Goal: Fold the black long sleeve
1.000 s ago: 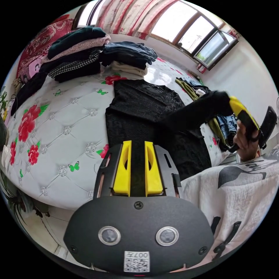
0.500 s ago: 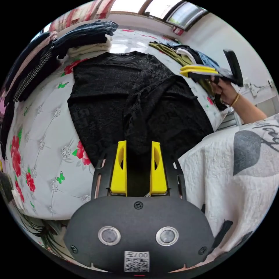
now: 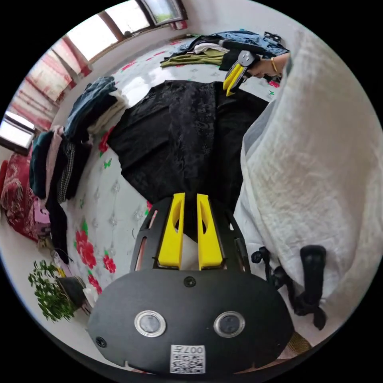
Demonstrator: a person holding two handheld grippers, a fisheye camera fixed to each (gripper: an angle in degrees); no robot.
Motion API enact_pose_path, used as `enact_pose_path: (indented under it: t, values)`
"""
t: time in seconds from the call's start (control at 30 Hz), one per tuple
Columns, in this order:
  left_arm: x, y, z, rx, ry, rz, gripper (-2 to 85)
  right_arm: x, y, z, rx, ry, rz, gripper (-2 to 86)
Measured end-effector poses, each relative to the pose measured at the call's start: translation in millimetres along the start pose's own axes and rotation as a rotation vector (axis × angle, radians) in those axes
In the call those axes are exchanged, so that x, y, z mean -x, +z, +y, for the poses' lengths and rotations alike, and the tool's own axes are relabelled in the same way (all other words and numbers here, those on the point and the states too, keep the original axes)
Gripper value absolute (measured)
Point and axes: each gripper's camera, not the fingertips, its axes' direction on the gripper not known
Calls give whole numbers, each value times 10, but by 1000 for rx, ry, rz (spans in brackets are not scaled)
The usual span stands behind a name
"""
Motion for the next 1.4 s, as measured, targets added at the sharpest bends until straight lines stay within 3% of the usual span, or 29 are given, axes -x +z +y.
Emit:
enact_pose_path:
  t: [0.13,0.3,0.43,0.5,0.6,0.7,0.77,0.9,1.07,1.23,1.4]
  values:
    - [303,71,171,-10,-313,139,52,-259,-373,-84,-75,29,-67,63]
    - [694,140,202,-89,-553,230,49,-666,-636,-580,-237,145,-110,54]
    - [773,515,-43,-5,-583,297,61,-840,-522,-1278,-261,171,-101,54]
    - [720,799,-213,164,-587,293,62,-895,-406,-1538,-240,196,-88,57]
    - [661,717,-276,190,-578,210,44,-1044,-136,-1790,-155,271,-69,61]
    - [694,623,-168,215,-629,188,30,-1226,-174,-1709,-210,393,6,62]
    - [751,562,-30,212,-711,202,17,-1387,-250,-1602,-233,450,-115,65]
    - [790,383,297,186,-813,190,35,-1360,-500,-1259,-286,516,-91,70]
    - [668,288,592,115,-905,254,66,-871,-875,-237,-385,496,-216,71]
    - [423,406,901,144,-961,338,89,-325,-811,881,-278,559,-317,74]
    - [373,439,888,143,-911,378,98,259,-656,1455,-136,584,-256,73]
